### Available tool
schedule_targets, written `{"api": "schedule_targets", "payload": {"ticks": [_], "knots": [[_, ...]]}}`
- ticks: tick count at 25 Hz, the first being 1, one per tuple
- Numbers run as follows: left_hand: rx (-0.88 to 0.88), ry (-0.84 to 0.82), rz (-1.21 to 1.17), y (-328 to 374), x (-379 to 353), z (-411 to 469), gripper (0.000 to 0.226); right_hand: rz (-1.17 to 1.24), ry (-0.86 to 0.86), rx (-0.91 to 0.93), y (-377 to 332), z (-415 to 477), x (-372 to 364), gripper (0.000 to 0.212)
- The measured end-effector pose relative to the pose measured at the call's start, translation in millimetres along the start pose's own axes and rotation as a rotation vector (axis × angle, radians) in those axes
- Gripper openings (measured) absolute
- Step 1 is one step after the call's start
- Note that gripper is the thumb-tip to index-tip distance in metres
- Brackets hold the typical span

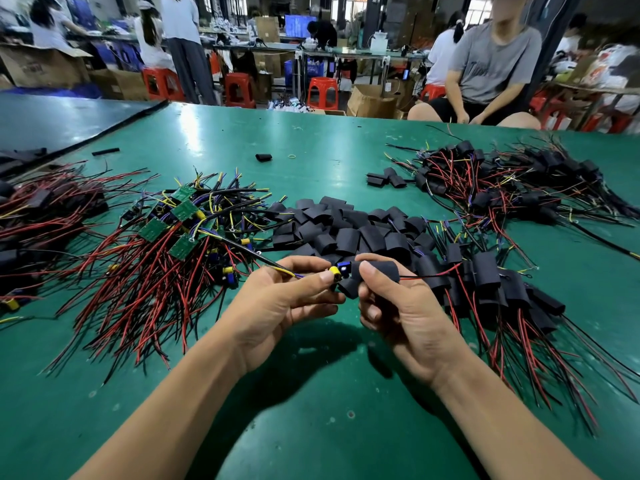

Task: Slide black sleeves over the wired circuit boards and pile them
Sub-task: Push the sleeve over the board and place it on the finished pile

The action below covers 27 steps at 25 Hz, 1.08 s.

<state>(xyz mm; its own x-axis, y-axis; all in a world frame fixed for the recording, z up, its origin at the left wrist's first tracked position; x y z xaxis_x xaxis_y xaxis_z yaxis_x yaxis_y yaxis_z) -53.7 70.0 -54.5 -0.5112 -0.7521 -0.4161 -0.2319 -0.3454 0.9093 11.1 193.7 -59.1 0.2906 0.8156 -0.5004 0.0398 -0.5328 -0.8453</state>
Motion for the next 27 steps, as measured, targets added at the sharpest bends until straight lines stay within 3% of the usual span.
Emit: {"api": "schedule_targets", "payload": {"ticks": [7,12,27], "knots": [[0.004,-0.031,0.000,0.6,-1.0,-0.5,0.032,-0.026,0.000,0.028,-1.9,-2.2,-3.9,0.014],[0.027,-0.059,0.050,-1.1,1.1,-1.8,0.020,-0.068,0.021,0.010,-1.7,-2.2,-2.2,0.019],[0.000,-0.058,0.186,-2.4,4.1,-1.2,0.035,0.012,-0.066,-0.096,7.2,-2.1,-7.5,0.029]]}}
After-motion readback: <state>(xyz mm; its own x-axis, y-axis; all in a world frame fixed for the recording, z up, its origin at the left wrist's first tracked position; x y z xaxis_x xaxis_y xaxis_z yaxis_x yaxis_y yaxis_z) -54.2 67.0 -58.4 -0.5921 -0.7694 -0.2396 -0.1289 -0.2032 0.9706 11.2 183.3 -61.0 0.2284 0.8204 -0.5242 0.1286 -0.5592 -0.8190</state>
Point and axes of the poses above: each hand's wrist, its own z-axis towards the middle knuckle, its own x-axis out of the back of the hand, y = z × x, the point moved 9 cm from there along z, towards the middle knuckle, and after that the axes turned 9 degrees about -x, right-handed, at the moved point
